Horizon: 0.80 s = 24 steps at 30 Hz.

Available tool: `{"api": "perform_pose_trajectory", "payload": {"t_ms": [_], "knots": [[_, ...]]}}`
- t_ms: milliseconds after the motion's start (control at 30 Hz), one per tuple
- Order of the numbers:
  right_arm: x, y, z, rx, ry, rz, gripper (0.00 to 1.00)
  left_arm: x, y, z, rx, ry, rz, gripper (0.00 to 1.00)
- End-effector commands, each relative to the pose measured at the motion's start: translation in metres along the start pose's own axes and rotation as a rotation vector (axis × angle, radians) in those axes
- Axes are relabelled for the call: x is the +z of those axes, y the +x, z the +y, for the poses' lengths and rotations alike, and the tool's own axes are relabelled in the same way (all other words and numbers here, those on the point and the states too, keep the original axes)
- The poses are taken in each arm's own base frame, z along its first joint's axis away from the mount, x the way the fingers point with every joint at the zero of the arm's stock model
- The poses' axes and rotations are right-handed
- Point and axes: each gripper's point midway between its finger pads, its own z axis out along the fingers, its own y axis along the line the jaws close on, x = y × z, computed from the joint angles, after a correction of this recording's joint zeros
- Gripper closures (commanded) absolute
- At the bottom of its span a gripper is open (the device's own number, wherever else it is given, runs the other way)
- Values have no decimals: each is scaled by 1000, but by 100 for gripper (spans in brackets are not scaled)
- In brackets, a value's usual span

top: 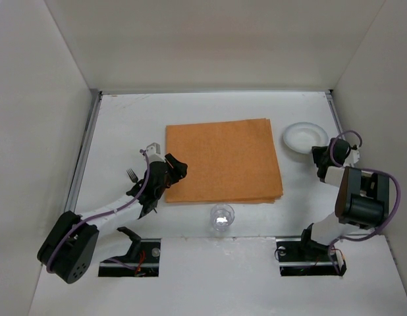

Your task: Set the dinner table for one person

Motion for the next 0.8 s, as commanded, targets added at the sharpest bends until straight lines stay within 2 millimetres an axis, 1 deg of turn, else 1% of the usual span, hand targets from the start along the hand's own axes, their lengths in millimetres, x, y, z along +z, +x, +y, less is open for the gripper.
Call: {"api": "perform_pose_trajectory", "payload": {"t_ms": [0, 133, 233, 267, 300, 367, 400, 500, 567, 633, 667, 733, 767], "knots": [[-20, -23, 34, -14, -137, -94, 90, 1, -11, -10, -20, 39, -42, 51], [-47, -35, 56, -34, -227, -131, 93, 2, -10, -8, -24, 35, -36, 51], [-73, -40, 75, -54, -302, -158, 94, 1, -11, -10, -22, 41, -42, 51], [-84, -35, 84, -63, -342, -154, 94, 1, -12, -10, -22, 39, -46, 51], [-93, -26, 93, -78, -377, -139, 94, 2, -12, -8, -27, 38, -45, 51], [-109, -12, 104, -108, -429, -121, 93, 3, -11, -7, -34, 34, -41, 51], [-119, 1, 111, -113, -462, -98, 93, 3, -11, -8, -33, 37, -41, 51], [-142, 27, 130, -122, -540, -45, 93, 4, -10, -7, -28, 29, -46, 51], [-159, 61, 149, -140, -607, 38, 93, 6, -8, -6, -30, 27, -34, 51], [-169, 97, 161, -155, -643, 128, 92, 6, -8, -6, -30, 27, -32, 51], [-175, 123, 168, -163, -661, 190, 92, 7, -8, -6, -30, 25, -35, 51], [-180, 159, 177, -162, -681, 272, 92, 8, -7, -5, -27, 18, -33, 51], [-182, 174, 180, -163, -692, 304, 92, 8, -7, -3, -28, 12, -27, 51]]}}
